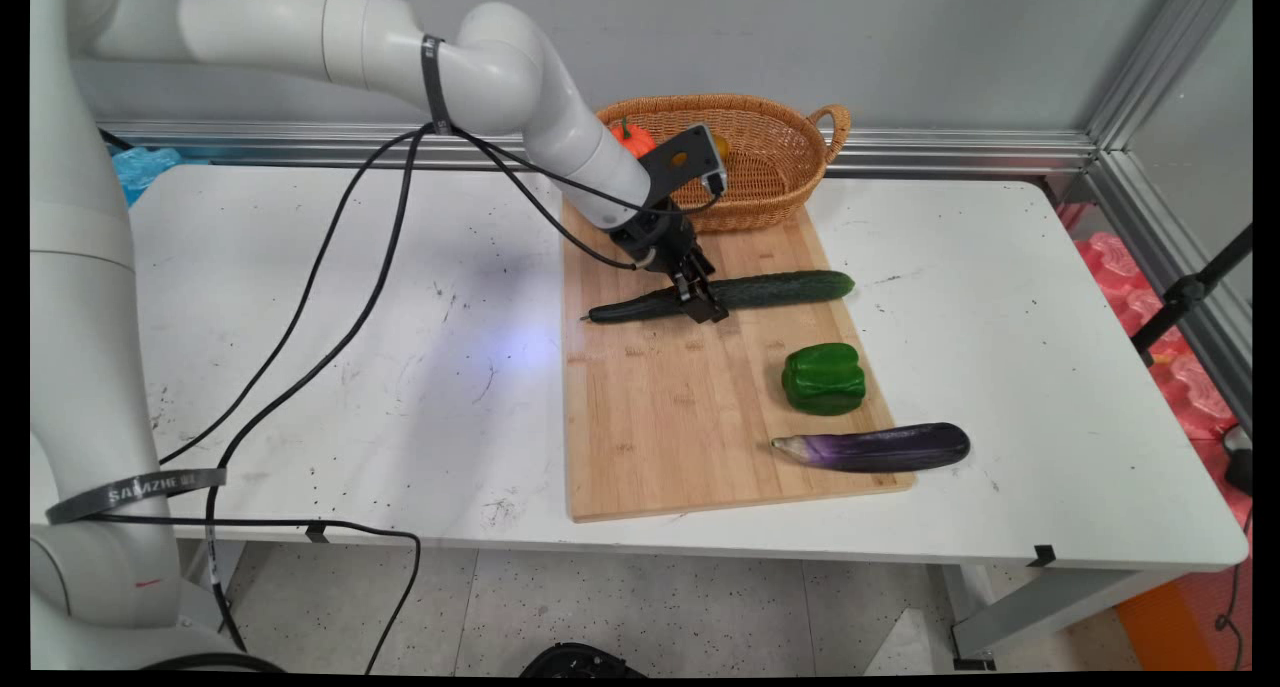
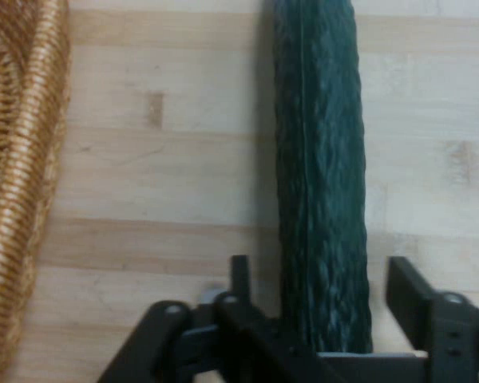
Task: Pick up the cucumber from the cutting board, then place the picked object in the vegetable basket
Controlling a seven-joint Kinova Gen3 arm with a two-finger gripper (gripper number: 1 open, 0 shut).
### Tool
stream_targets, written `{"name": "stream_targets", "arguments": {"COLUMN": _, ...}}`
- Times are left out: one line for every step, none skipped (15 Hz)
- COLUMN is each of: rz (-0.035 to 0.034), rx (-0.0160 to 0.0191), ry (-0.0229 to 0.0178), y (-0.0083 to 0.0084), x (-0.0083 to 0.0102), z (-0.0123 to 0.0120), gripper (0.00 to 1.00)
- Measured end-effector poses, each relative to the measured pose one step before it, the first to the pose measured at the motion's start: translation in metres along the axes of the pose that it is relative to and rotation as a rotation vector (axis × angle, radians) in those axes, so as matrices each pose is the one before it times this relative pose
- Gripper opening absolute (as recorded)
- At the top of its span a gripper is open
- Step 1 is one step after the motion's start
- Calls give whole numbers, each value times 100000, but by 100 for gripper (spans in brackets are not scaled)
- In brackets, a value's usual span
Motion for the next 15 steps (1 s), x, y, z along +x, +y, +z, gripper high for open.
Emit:
{"name": "stream_targets", "arguments": {"rz": -253, "rx": -12, "ry": 164, "y": 49, "x": -17, "z": 190, "gripper": 0}}
{"name": "stream_targets", "arguments": {"rz": -315, "rx": -110, "ry": 170, "y": 66, "x": 0, "z": 167, "gripper": 0}}
{"name": "stream_targets", "arguments": {"rz": -286, "rx": -139, "ry": 158, "y": 65, "x": 36, "z": 112, "gripper": 0}}
{"name": "stream_targets", "arguments": {"rz": -190, "rx": -132, "ry": 170, "y": 57, "x": 59, "z": 49, "gripper": 0}}
{"name": "stream_targets", "arguments": {"rz": -148, "rx": -186, "ry": 115, "y": 61, "x": 73, "z": -9, "gripper": 0}}
{"name": "stream_targets", "arguments": {"rz": -86, "rx": -249, "ry": 229, "y": 69, "x": 164, "z": -129, "gripper": 0}}
{"name": "stream_targets", "arguments": {"rz": 74, "rx": -276, "ry": 105, "y": 64, "x": 173, "z": -185, "gripper": 0}}
{"name": "stream_targets", "arguments": {"rz": 108, "rx": -268, "ry": 91, "y": 30, "x": 176, "z": -266, "gripper": 0}}
{"name": "stream_targets", "arguments": {"rz": 312, "rx": -396, "ry": 66, "y": 5, "x": 242, "z": -383, "gripper": 0}}
{"name": "stream_targets", "arguments": {"rz": 541, "rx": -422, "ry": 8, "y": -34, "x": 284, "z": -437, "gripper": 0}}
{"name": "stream_targets", "arguments": {"rz": 529, "rx": -489, "ry": -4, "y": -62, "x": 287, "z": -436, "gripper": 0}}
{"name": "stream_targets", "arguments": {"rz": 382, "rx": -292, "ry": 72, "y": -52, "x": 199, "z": -312, "gripper": 0}}
{"name": "stream_targets", "arguments": {"rz": 628, "rx": -452, "ry": 183, "y": -114, "x": 396, "z": -487, "gripper": 0}}
{"name": "stream_targets", "arguments": {"rz": 393, "rx": -226, "ry": 223, "y": -123, "x": 288, "z": -337, "gripper": 0}}
{"name": "stream_targets", "arguments": {"rz": 662, "rx": -258, "ry": 627, "y": -239, "x": 613, "z": -601, "gripper": 0}}
